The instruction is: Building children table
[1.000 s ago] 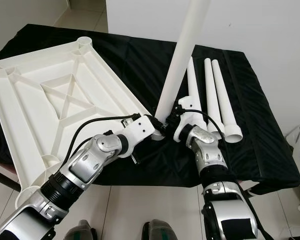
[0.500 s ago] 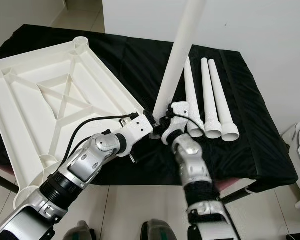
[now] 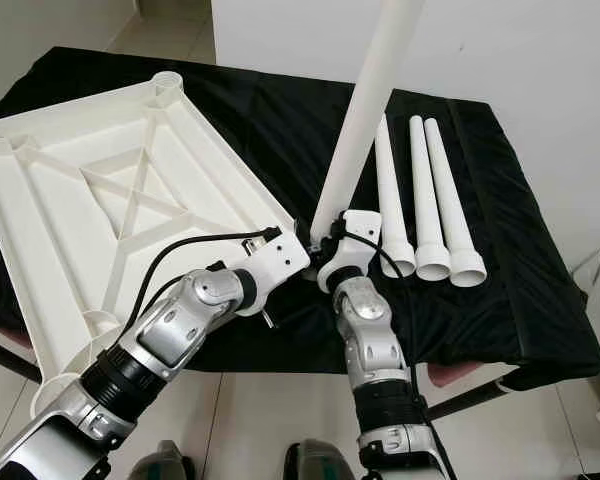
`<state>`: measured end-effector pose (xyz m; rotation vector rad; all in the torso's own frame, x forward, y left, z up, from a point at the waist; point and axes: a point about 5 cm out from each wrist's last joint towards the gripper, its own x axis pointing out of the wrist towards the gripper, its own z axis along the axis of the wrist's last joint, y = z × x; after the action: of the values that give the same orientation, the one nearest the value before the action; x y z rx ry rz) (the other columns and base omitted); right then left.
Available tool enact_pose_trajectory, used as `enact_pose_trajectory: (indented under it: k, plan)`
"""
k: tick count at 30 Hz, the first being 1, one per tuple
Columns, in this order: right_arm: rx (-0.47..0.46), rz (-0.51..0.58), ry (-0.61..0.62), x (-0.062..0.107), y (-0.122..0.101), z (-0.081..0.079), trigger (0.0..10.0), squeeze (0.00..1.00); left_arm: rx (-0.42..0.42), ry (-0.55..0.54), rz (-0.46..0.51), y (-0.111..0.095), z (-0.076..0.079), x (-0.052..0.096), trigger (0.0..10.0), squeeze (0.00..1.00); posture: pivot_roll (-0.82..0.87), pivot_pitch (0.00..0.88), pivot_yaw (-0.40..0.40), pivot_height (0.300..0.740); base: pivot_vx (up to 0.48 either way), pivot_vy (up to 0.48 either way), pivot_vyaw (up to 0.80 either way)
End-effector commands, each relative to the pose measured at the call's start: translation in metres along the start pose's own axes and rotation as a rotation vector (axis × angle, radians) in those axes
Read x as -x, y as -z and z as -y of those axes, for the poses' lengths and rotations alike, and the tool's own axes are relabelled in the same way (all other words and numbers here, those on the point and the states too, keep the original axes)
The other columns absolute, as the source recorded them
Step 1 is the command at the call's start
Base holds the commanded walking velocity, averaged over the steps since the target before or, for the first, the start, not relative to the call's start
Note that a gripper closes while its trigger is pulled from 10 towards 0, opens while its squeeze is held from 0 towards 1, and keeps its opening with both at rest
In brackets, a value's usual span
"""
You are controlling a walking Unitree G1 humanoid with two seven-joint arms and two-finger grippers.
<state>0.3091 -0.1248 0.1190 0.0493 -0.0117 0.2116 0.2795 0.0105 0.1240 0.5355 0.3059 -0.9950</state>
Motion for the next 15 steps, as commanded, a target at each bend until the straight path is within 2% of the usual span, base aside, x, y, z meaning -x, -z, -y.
enact_pose_trajectory:
  k: [1,5,6,8,9,10,12,15]
  plan:
    - [-0.008,-0.052,0.045,0.004,0.008,0.016,10.0,1.00,0.023,0.092,-0.086,0.020,0.017,-0.005,10.0,0.00,-0.07,0.040,-0.058,0.740,0.000,0.000,0.00]
    - [-0.005,0.010,-0.084,-0.001,-0.004,0.024,10.0,1.00,0.024,0.086,-0.089,0.021,0.016,-0.004,10.0,0.00,-0.06,0.032,-0.059,0.740,0.000,0.000,0.00]
    - [-0.005,0.010,-0.084,-0.001,-0.004,0.024,10.0,1.00,0.024,0.086,-0.089,0.021,0.016,-0.004,10.0,0.00,-0.06,0.032,-0.059,0.740,0.000,0.000,0.00]
    - [0.011,0.007,-0.186,-0.003,-0.008,0.029,10.0,1.00,0.022,0.084,-0.091,0.021,0.015,-0.003,10.0,0.00,-0.06,0.028,-0.058,0.740,0.000,0.000,0.00]
    - [0.033,-0.001,-0.263,-0.003,-0.009,0.030,10.0,0.00,0.021,0.082,-0.091,0.021,0.015,-0.003,10.0,0.00,-0.05,0.025,-0.058,0.740,0.000,0.000,0.00]
    - [0.033,-0.001,-0.263,-0.003,-0.009,0.030,10.0,0.00,0.021,0.082,-0.091,0.021,0.015,-0.003,10.0,0.00,-0.05,0.025,-0.058,0.740,0.000,0.000,0.00]
    - [0.102,0.006,-0.356,-0.005,-0.012,0.033,10.0,0.00,0.019,0.080,-0.092,0.021,0.014,-0.003,10.0,0.00,-0.05,0.020,-0.058,0.740,0.000,0.000,0.00]
    - [0.105,-0.008,-0.467,-0.005,-0.012,0.031,10.0,0.00,0.016,0.078,-0.092,0.021,0.013,-0.002,10.0,0.00,-0.05,0.015,-0.054,0.740,0.000,0.000,0.00]
